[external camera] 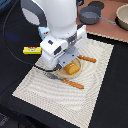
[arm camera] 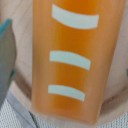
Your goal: Place the bread, butter, and milk from the table onto the serving area.
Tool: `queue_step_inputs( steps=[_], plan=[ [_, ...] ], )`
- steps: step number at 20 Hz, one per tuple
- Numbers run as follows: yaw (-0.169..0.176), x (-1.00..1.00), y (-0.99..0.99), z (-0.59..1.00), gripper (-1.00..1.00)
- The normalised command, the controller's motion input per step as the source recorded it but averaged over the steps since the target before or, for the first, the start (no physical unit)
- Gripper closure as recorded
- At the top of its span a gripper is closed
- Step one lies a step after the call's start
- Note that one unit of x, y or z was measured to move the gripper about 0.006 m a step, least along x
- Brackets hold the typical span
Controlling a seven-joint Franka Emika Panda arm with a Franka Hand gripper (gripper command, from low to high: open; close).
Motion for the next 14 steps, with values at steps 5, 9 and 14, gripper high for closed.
queue_step_inputs(
  steps=[5,9,14],
  plan=[
    [0.0,-0.53,0.17,0.63,-1.0],
    [0.0,-0.99,0.13,0.48,-1.0],
    [0.002,-1.0,0.09,0.29,-1.0]
  ],
)
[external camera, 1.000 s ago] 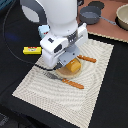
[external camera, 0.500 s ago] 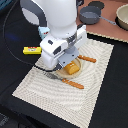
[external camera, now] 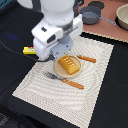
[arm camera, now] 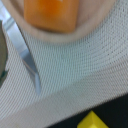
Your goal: Place the bread, butter, and milk from the table onto the serving area.
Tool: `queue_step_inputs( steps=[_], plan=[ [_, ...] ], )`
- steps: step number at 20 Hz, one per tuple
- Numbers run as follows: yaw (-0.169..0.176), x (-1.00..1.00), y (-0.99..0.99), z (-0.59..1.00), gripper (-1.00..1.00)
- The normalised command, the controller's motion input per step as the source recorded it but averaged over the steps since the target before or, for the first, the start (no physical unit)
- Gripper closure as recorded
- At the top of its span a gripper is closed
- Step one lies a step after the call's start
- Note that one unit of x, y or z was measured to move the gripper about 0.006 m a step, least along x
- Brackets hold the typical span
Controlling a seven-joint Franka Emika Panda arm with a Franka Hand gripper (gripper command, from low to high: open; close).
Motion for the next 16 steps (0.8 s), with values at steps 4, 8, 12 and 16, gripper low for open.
queue_step_inputs(
  steps=[4,8,12,16],
  plan=[
    [0.033,-1.0,0.03,0.06,-1.0],
    [0.053,-1.0,0.06,-0.01,-1.0],
    [0.186,-0.77,0.14,-0.06,-1.0],
    [0.231,-0.61,0.11,-0.15,-1.0]
  ],
)
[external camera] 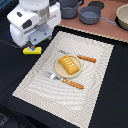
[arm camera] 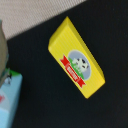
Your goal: Place the bread, butter, and milk from the table onto the serving area.
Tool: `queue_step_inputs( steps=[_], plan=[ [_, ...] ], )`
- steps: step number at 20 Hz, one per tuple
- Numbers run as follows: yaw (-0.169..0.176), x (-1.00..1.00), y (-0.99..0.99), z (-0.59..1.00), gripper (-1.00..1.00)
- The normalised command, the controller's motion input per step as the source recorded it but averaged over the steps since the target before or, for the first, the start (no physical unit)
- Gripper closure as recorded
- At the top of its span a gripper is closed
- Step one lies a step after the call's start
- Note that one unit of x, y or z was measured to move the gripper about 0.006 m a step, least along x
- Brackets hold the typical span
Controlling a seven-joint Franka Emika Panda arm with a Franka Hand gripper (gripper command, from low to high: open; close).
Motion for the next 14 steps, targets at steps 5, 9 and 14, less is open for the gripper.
queue_step_inputs(
  steps=[5,9,14],
  plan=[
    [0.163,-0.61,0.05,-0.31,-1.0],
    [0.126,-0.55,0.01,-0.45,-1.0],
    [0.109,-0.52,0.01,-0.47,-1.0]
  ],
)
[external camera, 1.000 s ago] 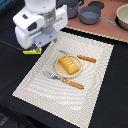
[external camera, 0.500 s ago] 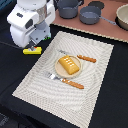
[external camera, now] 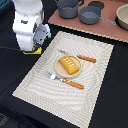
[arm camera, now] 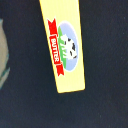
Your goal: Place the bread, butter, and milk from the table onto the serving area.
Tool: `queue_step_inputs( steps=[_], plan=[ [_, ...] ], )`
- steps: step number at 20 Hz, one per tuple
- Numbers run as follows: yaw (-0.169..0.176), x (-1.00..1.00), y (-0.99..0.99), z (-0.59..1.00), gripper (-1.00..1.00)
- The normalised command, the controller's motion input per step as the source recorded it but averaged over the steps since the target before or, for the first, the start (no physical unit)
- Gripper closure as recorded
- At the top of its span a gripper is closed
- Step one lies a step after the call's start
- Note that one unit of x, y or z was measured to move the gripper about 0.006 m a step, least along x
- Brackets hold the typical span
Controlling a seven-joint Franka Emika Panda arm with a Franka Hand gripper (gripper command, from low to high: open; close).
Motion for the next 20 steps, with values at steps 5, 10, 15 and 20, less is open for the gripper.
queue_step_inputs(
  steps=[5,10,15,20],
  plan=[
    [0.081,-0.45,0.0,-0.4,-1.0],
    [0.058,-0.34,0.0,-0.37,-1.0],
    [0.049,-0.3,0.0,-0.31,-1.0],
    [0.052,-0.33,0.0,-0.15,1.0]
  ],
)
